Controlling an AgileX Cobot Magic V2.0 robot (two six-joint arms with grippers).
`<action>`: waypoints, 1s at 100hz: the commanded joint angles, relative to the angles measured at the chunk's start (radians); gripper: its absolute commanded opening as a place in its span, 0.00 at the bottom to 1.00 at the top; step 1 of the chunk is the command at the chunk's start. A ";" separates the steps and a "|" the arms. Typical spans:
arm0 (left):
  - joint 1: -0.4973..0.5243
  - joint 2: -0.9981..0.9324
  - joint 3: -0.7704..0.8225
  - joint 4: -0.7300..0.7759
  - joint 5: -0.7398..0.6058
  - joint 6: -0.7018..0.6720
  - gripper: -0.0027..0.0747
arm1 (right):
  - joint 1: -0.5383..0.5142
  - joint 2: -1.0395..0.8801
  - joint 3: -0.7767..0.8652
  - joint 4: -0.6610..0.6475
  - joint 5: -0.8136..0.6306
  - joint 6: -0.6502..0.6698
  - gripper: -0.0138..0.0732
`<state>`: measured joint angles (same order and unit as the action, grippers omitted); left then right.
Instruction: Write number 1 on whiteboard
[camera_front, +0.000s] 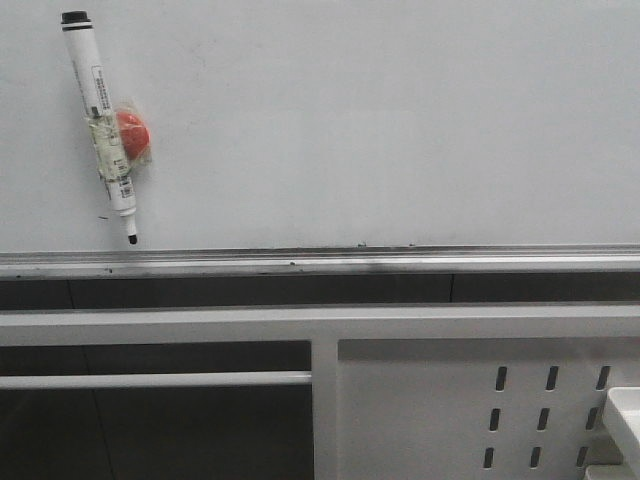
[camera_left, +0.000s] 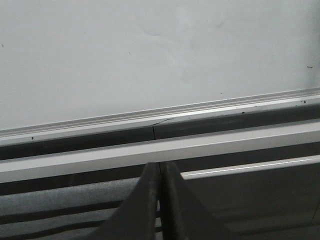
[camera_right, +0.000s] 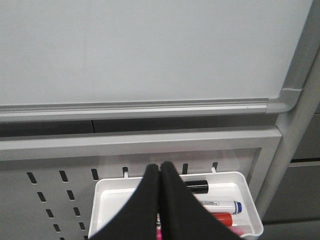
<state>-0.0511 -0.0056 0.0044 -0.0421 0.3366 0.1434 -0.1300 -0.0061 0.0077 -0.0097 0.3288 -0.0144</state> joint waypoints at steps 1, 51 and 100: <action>0.002 -0.022 0.035 -0.007 -0.054 0.002 0.01 | -0.008 -0.025 0.012 -0.001 -0.021 0.001 0.09; 0.002 -0.022 0.035 0.009 -0.167 0.002 0.01 | -0.008 -0.025 0.012 -0.001 -0.023 0.001 0.09; 0.002 -0.022 0.035 0.009 -0.446 0.002 0.01 | -0.008 -0.025 0.012 -0.023 -0.758 0.001 0.09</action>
<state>-0.0511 -0.0056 0.0044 -0.0286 -0.0169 0.1434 -0.1300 -0.0065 0.0077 -0.0201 -0.2484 -0.0144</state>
